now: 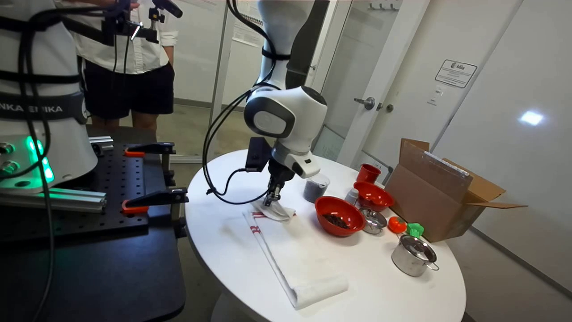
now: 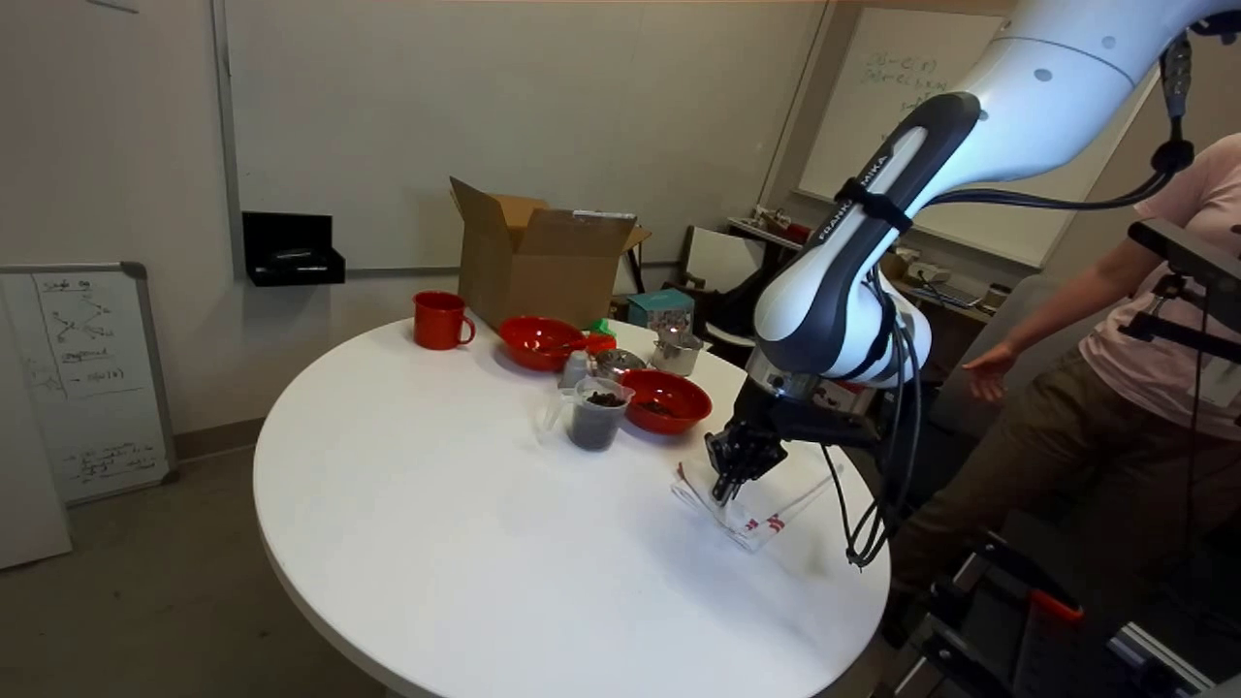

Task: Fold the towel in half then fold it in half again

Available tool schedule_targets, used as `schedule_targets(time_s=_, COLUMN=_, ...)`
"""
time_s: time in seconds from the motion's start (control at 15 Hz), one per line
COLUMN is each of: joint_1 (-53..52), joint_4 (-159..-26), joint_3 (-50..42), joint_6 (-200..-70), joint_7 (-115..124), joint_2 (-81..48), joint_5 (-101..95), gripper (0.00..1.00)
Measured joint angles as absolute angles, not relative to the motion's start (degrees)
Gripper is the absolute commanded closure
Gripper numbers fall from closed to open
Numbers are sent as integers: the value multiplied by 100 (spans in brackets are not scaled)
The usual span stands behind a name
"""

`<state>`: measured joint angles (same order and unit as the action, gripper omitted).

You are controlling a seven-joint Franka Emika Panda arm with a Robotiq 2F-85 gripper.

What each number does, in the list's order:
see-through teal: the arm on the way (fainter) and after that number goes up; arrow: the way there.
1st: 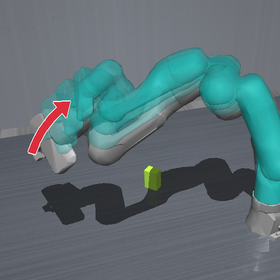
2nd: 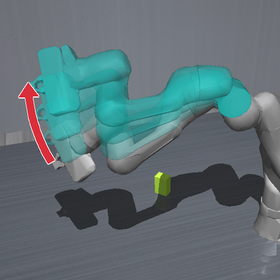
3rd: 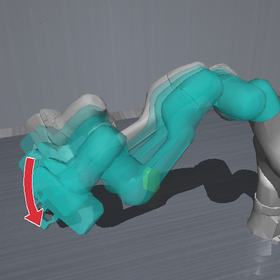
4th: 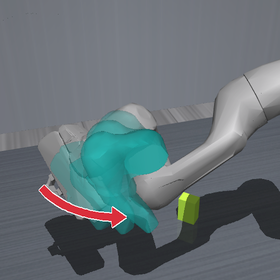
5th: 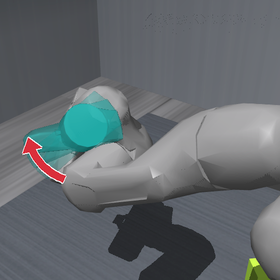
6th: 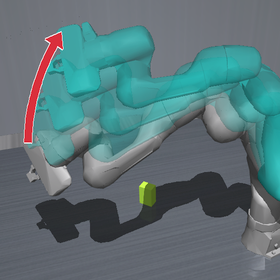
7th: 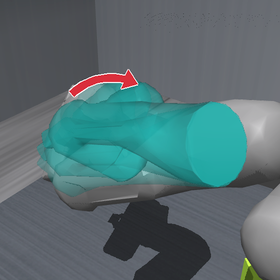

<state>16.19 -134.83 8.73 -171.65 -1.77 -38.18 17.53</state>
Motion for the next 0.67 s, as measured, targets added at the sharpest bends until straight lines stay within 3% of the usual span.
schedule_targets(time_s=0.67, joint_1=1040, joint_4=-14010, joint_3=-304, joint_6=-16901, joint_7=-255, joint_2=-2912, joint_5=483, gripper=99)
